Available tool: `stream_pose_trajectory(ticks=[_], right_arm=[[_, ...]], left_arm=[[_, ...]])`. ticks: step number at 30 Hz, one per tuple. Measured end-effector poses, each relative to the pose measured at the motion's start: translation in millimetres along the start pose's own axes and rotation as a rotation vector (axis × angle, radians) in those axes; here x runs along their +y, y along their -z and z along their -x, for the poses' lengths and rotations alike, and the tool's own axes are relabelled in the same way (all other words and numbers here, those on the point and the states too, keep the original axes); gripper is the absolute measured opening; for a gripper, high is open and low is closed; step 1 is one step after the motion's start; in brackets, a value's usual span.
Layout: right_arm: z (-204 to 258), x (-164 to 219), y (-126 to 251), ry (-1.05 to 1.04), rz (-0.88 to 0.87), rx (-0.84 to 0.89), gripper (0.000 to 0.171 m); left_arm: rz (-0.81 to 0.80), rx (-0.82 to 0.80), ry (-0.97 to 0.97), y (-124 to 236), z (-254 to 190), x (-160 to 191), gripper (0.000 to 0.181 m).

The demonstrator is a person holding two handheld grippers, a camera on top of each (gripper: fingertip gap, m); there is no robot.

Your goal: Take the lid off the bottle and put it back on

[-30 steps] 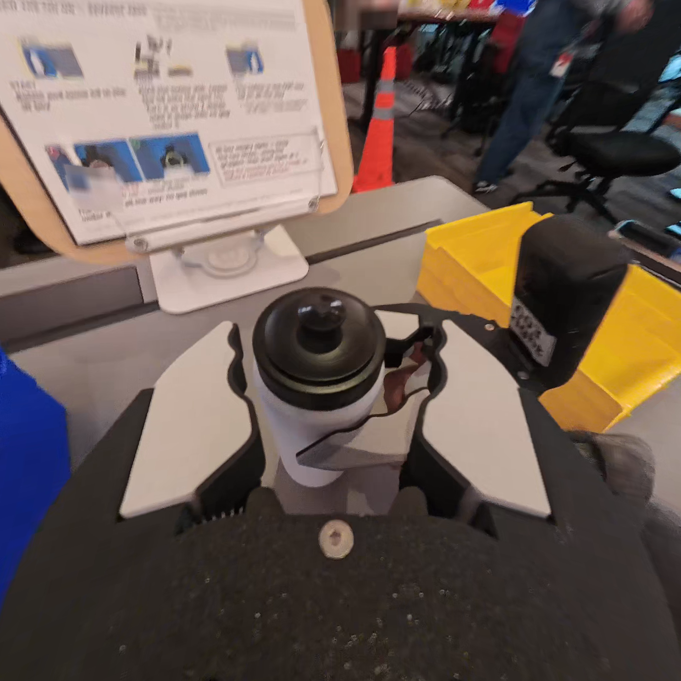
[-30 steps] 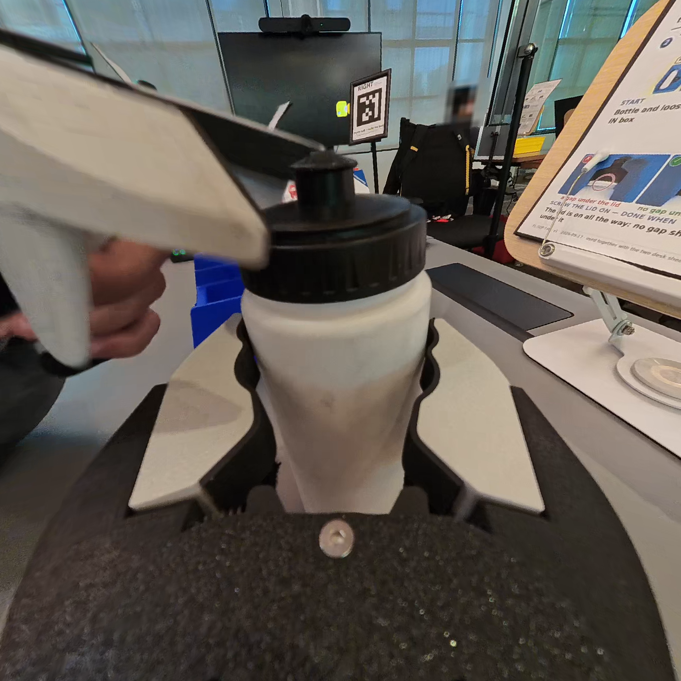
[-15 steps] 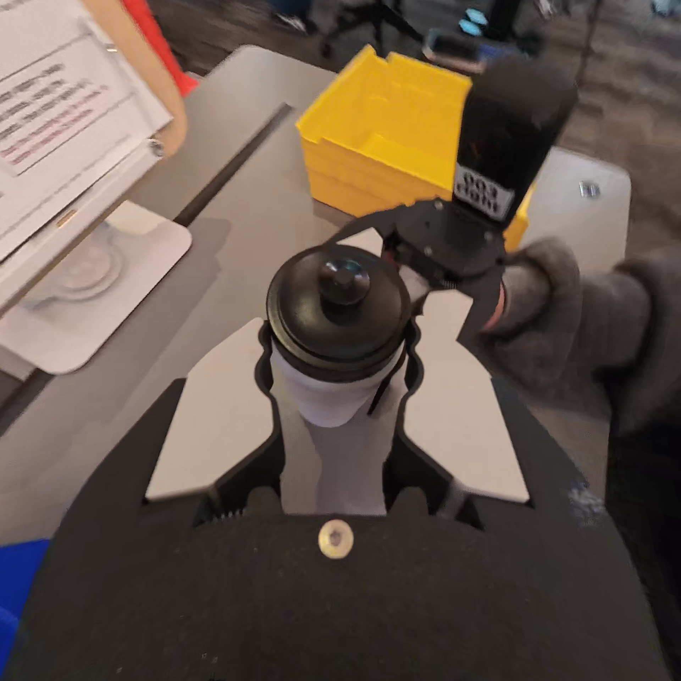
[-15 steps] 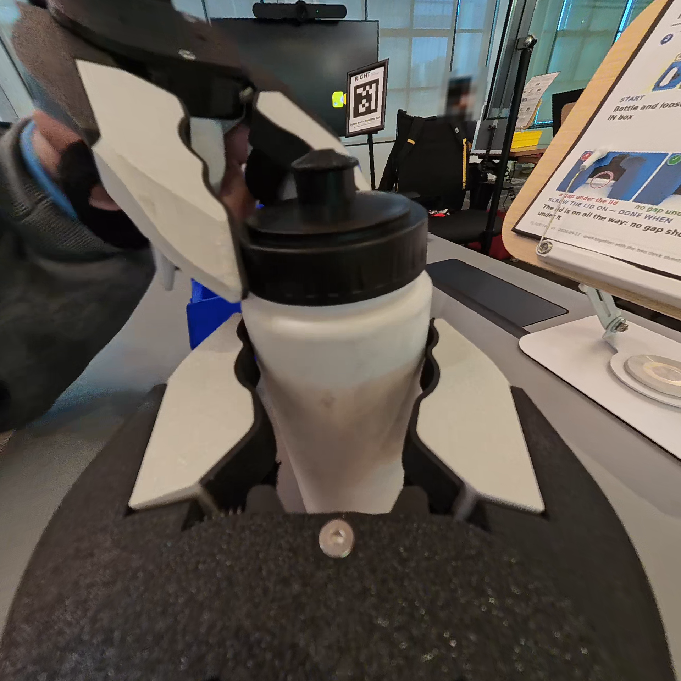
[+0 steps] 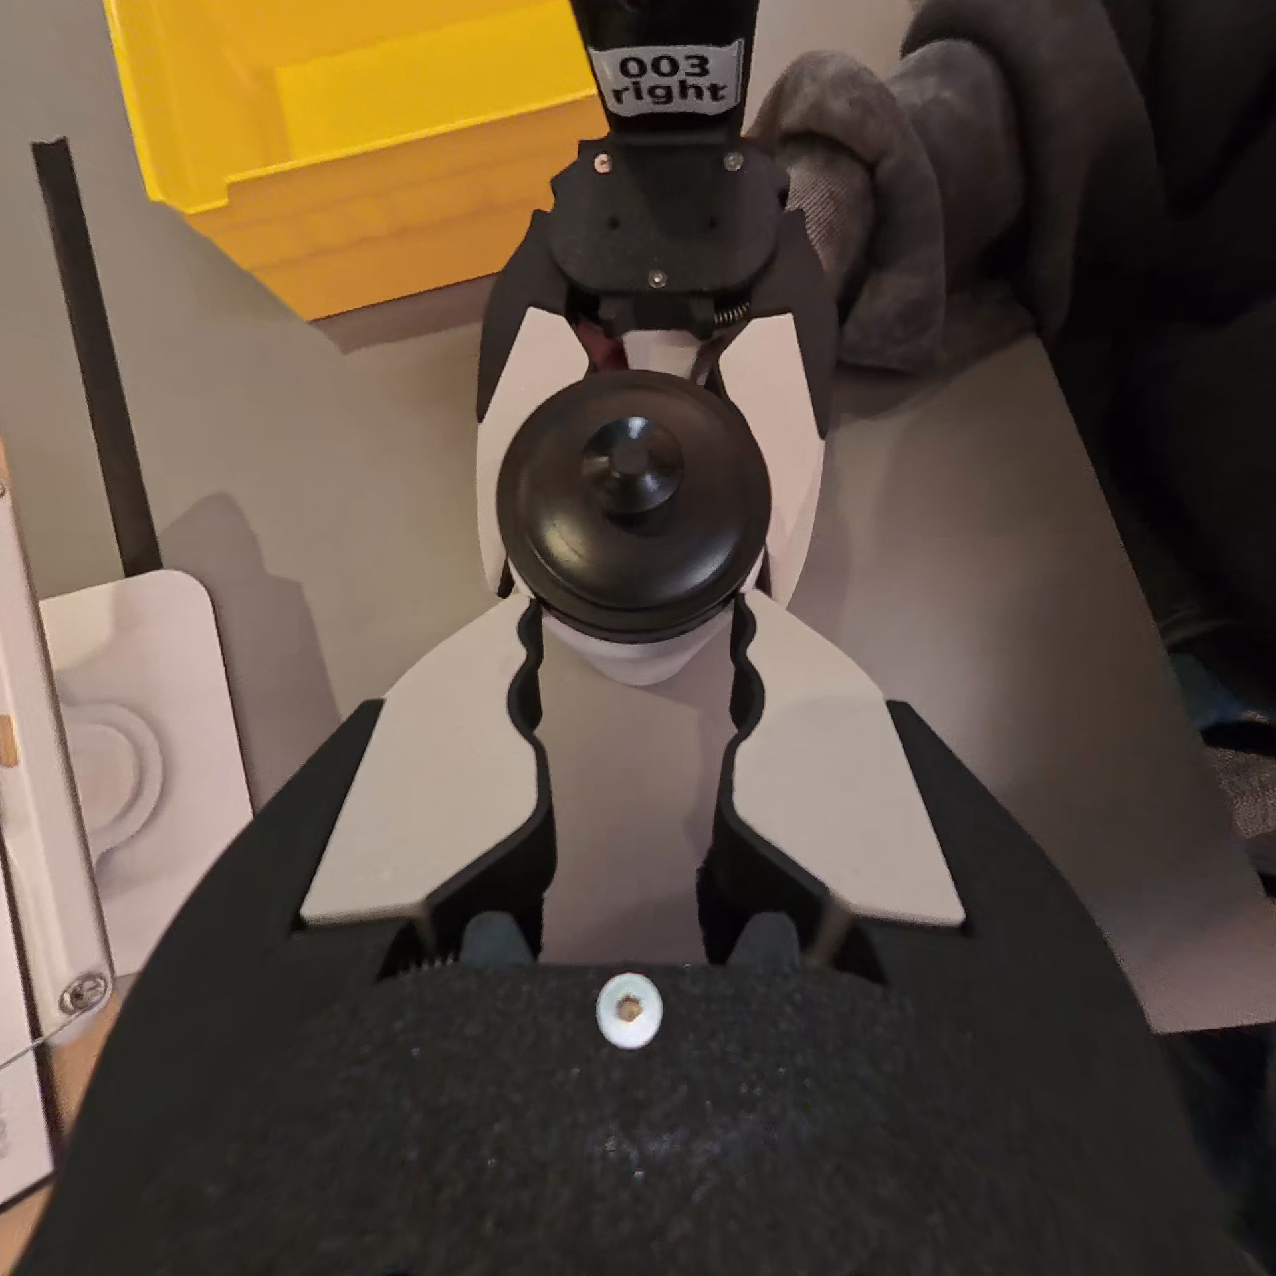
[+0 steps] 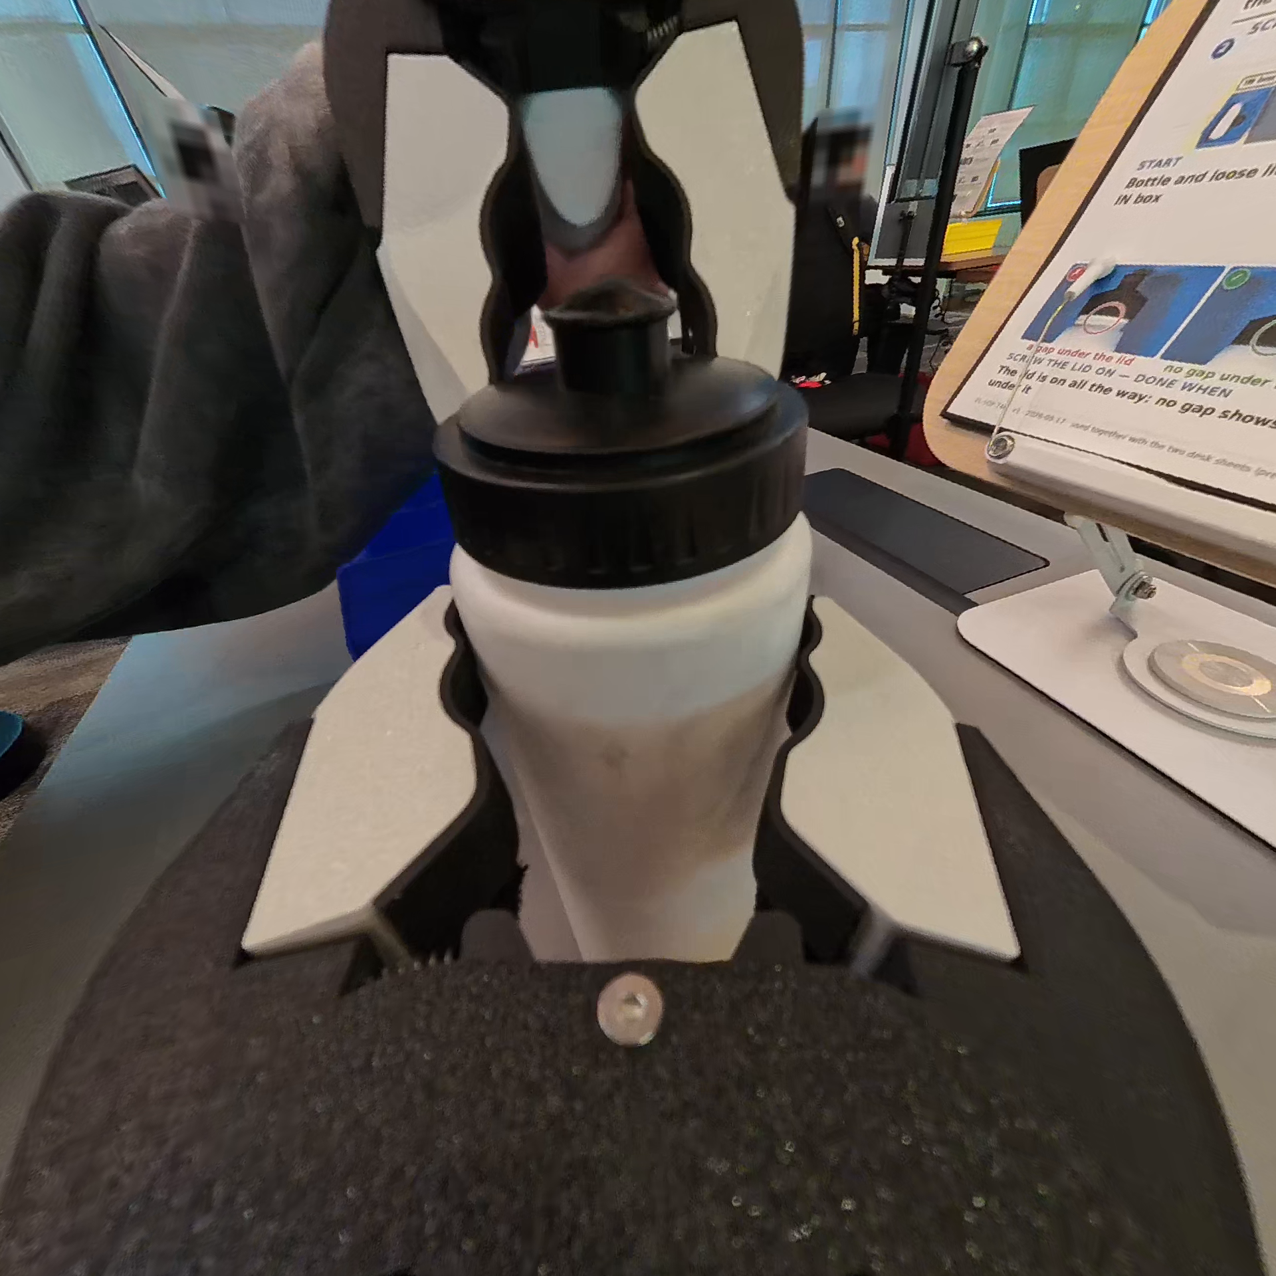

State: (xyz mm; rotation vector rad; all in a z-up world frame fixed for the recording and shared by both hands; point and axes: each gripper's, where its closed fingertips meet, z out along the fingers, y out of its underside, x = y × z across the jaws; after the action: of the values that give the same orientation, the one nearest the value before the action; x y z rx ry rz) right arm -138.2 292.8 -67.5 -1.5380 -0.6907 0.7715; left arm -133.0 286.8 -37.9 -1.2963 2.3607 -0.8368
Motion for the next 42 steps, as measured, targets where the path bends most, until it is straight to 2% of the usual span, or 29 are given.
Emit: stream_pose_trajectory(ticks=[4,8,11,14,16,20,23,25,26,27,36,42], right_arm=[[-0.9,-0.5,-1.0,-0.004,-0.011,0.010,0.088],[-0.3,-0.5,-2.9,0.005,-0.015,0.019,0.088],[-0.4,-0.5,-4.1,0.011,-0.013,0.035,0.088],[-0.7,-0.6,-5.2,0.014,-0.018,0.048,0.088],[-0.8,-0.7,-6.0,0.015,-0.021,0.058,0.088],[-1.0,-0.6,-7.0,0.022,-0.020,0.073,0.088],[-1.2,-0.7,-6.6,0.021,-0.024,0.077,0.087],[-1.3,-0.6,-6.9,0.023,-0.025,0.074,0.087],[-1.3,-0.7,-6.6,0.024,-0.025,0.073,0.087],[-1.8,-0.4,-6.1,0.027,-0.021,0.073,0.088],[0.7,0.2,-4.1,0.035,-0.005,0.042,0.087],[7.5,0.7,-6.0,0.017,-0.005,-0.011,0.087]], left_arm=[[-0.091,0.005,0.050,0.9,-2.6,-2.3,0.055],[-0.291,-0.066,0.233,5.2,-4.3,-19.1,0.091],[-0.406,-0.304,0.463,10.0,14.6,-28.8,0.111],[-0.481,-0.608,0.673,20.0,28.3,-24.3,0.107],[-0.513,-0.751,0.780,20.8,25.1,-21.3,0.105],[-0.544,-0.902,0.893,10.9,13.1,-27.4,0.101],[-0.478,-0.975,0.919,-0.2,13.8,-26.2,0.099],[-0.439,-0.977,0.944,-7.0,16.1,-23.1,0.090],[-0.423,-0.995,0.945,-5.0,18.0,-19.5,0.077],[-0.416,-0.980,0.922,-5.3,18.7,-19.6,0.075],[-0.323,-0.704,0.727,-11.1,10.7,-21.7,0.075],[-0.295,-0.441,0.532,-12.9,1.1,-21.4,0.076]])
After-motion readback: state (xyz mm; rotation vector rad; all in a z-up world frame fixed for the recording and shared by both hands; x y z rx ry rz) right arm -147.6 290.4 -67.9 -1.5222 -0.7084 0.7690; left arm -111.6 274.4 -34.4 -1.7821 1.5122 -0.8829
